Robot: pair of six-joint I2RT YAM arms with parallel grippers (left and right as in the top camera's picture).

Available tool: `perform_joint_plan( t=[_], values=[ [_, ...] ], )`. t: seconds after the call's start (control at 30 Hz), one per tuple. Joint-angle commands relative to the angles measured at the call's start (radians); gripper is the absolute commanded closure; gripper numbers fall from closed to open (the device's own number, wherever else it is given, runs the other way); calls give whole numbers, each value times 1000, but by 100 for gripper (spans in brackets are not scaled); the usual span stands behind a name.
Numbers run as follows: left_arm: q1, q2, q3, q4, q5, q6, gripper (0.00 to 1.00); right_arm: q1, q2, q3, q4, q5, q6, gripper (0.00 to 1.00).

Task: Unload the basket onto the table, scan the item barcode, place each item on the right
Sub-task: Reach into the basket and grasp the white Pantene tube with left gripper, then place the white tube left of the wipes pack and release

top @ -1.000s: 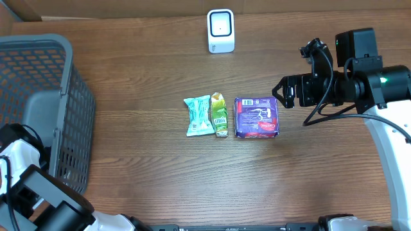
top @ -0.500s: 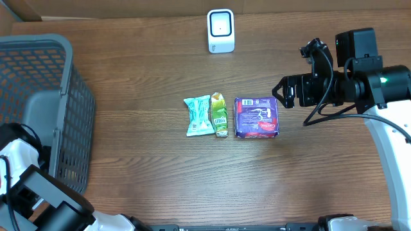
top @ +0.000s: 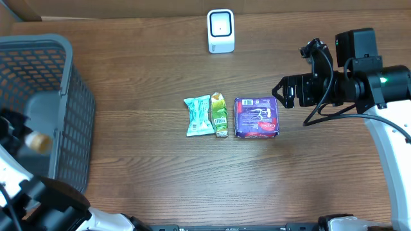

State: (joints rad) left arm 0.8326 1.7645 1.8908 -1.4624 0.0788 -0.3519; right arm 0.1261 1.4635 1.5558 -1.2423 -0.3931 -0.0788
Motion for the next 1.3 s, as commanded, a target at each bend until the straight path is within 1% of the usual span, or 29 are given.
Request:
perform_joint_plan(
  t=[0.0, 0.13, 0.2, 0.3, 0.37, 0.47, 0.53, 0.63, 0.73, 0.8, 0.97, 1.1, 1.27],
  values=[
    [-79, -28, 248, -84, 30, 100, 96, 4, -2, 16, 7, -9, 1, 0],
    [-209, -34, 449, -180, 30, 143, 96, 4, -2, 16, 6, -9, 1, 0],
    [-284, -42, 491, -210, 30, 163, 96, 4, -2, 16, 6, -9, 1, 0],
    [-435, -55, 490, -227, 36, 193, 96, 4, -2, 16, 6, -9, 1, 0],
    [-528, -55, 465, -227, 63, 241, 96, 4, -2, 16, 6, -9, 1, 0],
    [-666, -52, 385, -227, 68, 245, 96, 4, -2, 16, 5, -9, 1, 0],
    [-740, -51, 306, -223, 67, 213, 96, 4, -2, 16, 2, -9, 1, 0],
    [-833, -51, 144, -177, 52, 128, 96, 4, -2, 16, 0, -9, 1, 0],
    [-901, -51, -19, -93, 16, 61, 96, 4, 2, 16, 2, -9, 1, 0],
    [-943, -51, -138, -6, 15, 39, 96, 4, 4, 16, 3, -9, 1, 0],
    [-1021, -51, -428, 293, 15, 29, 96, 4, 9, 16, 2, -9, 1, 0],
    [-1050, -51, -605, 476, 14, -18, 96, 4, 9, 16, 1, -9, 1, 0],
    [-1051, -51, -764, 676, 15, -23, 96, 4, 9, 16, 3, -9, 1, 0]
  ],
)
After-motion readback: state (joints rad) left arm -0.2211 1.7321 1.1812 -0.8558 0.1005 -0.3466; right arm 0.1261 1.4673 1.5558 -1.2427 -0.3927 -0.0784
